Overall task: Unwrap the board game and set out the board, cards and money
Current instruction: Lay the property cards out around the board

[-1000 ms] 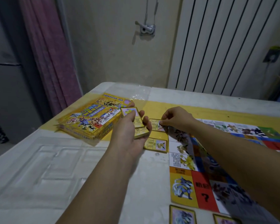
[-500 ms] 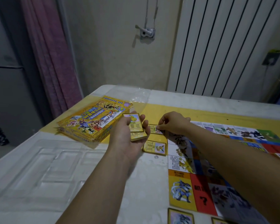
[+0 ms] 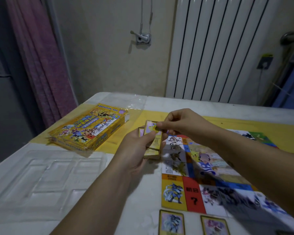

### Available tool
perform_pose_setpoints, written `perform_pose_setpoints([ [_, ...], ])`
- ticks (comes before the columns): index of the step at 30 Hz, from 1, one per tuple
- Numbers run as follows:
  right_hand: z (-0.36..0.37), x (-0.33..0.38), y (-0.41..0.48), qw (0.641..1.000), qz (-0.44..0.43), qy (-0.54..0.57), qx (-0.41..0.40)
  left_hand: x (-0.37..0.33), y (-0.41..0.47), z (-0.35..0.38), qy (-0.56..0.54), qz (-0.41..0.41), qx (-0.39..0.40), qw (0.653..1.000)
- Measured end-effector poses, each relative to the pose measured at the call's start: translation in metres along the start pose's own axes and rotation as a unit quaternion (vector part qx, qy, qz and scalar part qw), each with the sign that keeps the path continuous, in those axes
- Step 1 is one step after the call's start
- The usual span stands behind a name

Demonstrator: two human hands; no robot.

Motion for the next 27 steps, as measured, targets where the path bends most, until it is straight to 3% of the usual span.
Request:
perform_pose_setpoints([
  [10, -0.031, -0.006, -0.057, 0.997, 0.009, -0.063, -0.049, 0.005, -0.023, 0.033, 0.070, 0.018, 0.083, 0.994],
  [15, -0.040, 0.002, -0.077, 0.997, -0.012, -0.047, -0.057, -0.006, -0.031, 0.051, 0.077, 0.030, 0.087, 0.993],
  [21, -0.080, 0.037, -0.082, 0.989, -0.050, 0.001, -0.138, -0.040, -0.003, 0.094, 0.156, 0.105, 0.092, 0.978],
  [27, -0.115, 0.024, -0.099, 0.989, -0.037, -0.022, -0.143, -0.026, -0.003, 0.128, 0.196, 0.058, 0.158, 0.966],
])
Point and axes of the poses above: each hand's wrist, its own y-axis towards the middle knuckle, its own z-axis out of the palm, x = y × z, the point moved 1 cm from there along y, towards the middle knuckle, and after that the axes turned 9 degrees about z, right-handed, at the moved point
